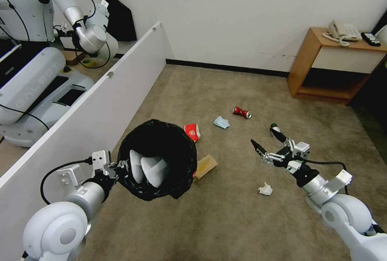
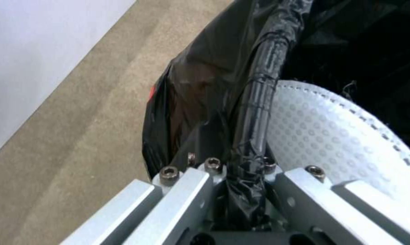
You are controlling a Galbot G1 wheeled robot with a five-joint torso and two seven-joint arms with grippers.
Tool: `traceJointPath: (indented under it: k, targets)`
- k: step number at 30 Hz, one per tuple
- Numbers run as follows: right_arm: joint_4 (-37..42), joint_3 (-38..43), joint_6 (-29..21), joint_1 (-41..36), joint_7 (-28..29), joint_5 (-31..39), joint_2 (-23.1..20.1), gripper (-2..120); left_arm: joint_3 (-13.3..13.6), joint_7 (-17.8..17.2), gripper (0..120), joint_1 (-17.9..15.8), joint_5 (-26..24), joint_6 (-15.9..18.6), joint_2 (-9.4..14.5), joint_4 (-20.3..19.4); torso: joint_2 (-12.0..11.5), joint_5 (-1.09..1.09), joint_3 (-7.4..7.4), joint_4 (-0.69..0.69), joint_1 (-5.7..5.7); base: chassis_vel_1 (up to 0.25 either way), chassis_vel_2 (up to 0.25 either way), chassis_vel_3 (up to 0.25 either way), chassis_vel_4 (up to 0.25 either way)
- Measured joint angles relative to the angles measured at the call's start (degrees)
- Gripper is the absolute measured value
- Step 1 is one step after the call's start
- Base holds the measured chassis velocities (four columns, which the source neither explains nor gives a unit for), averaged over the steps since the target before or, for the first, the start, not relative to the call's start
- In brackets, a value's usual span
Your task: Pick up the trash bin and place the garbage on the floor into it.
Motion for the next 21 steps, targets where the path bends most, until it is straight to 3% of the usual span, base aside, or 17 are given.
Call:
traceJointPath:
  k: [10,21]
  targets:
    - [-1.37,0.2,2.85,0.15,-1.98,0.01,-1.61,100,-0.12,-0.01,0,0.42,0.2,-0.01,-0.18,-0.36,0.0,0.01,0.03,0.01,0.01,-0.115,0.106,0.137,-0.117]
    - [-7.92,0.07,3.12,3.16,-3.44,-1.18,-7.6,100,-0.67,0.0,0,0.2,-0.03,-0.01,0.13,-0.53,0.0,0.01,0.0,0.0,0.0,-0.005,0.003,0.004,-0.005]
